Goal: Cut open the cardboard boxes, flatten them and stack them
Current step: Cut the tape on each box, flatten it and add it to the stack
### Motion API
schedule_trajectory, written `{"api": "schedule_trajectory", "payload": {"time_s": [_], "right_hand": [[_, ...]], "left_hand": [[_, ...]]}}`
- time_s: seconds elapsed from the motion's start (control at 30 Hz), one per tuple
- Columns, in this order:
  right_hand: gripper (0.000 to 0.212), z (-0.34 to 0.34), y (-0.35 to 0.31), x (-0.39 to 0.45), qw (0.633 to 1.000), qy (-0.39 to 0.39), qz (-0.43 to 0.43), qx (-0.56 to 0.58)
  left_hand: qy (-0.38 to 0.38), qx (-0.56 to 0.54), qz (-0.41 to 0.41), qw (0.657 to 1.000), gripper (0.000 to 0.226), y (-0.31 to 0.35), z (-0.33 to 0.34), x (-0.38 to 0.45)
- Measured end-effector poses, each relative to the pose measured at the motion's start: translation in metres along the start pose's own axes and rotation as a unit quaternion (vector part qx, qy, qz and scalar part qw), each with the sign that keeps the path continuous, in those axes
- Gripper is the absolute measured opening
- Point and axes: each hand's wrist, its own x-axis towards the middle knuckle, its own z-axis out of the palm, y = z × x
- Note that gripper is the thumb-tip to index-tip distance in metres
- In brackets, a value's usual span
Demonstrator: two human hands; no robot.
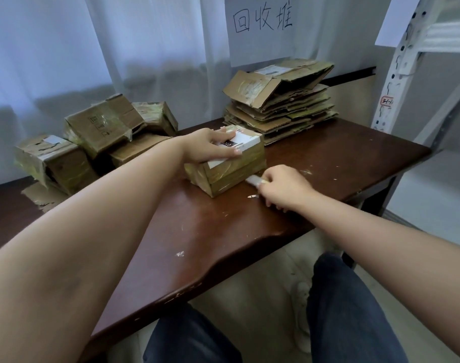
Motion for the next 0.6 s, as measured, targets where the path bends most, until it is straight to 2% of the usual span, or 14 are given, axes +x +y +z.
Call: {"api": "schedule_trajectory", "payload": {"time_s": [0.1,0.2,0.37,0.5,0.6], "right_hand": [[0.018,-0.013,0.033,0.016,0.995,0.096,0.019,-0.015],[0.016,-0.017,0.051,0.028,0.989,0.146,0.001,-0.02],[0.016,-0.013,0.05,0.046,0.987,0.155,-0.052,0.003],[0.016,-0.007,0.043,0.057,0.986,0.146,-0.075,0.027],[0.016,-0.004,0.044,0.062,0.985,0.145,-0.081,0.038]], "left_hand": [[-0.035,0.008,-0.017,0.999,0.07,-0.002,-0.012,0.005],[-0.016,0.007,-0.008,1.0,0.064,-0.011,-0.008,0.008],[0.03,0.006,0.027,0.999,0.064,-0.018,0.004,0.009],[0.035,0.001,0.028,0.999,0.09,-0.017,0.006,0.008],[0.043,-0.011,0.027,0.999,0.092,-0.02,0.007,0.009]]}}
